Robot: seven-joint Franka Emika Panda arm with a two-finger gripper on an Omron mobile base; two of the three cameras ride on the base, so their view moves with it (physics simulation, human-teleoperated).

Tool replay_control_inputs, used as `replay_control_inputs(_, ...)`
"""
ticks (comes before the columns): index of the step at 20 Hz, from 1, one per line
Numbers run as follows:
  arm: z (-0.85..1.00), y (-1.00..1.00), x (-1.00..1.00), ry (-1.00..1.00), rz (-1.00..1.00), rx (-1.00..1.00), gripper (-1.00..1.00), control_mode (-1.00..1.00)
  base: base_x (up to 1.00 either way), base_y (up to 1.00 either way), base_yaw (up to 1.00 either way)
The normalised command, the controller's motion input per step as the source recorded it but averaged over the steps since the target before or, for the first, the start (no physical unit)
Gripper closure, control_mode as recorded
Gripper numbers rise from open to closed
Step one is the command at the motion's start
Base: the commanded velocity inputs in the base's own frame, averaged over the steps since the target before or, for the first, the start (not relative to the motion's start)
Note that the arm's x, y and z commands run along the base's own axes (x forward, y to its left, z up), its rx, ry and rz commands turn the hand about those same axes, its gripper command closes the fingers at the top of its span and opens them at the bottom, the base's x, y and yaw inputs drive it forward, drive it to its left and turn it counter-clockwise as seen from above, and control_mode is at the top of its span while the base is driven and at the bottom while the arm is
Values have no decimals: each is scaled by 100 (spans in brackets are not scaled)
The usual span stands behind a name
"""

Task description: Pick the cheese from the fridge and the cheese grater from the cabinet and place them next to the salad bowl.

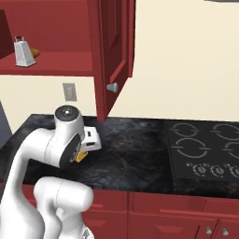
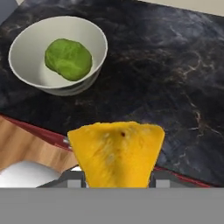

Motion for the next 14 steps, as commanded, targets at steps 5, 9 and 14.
replay_control_inputs(5,-100,0,12,0,-9,-5,100,-100,0,0,0)
replay_control_inputs(9,-93,9,22,0,-4,-2,100,-100,0,0,0)
replay_control_inputs(14,-46,1,2,-9,4,2,100,-100,0,0,0)
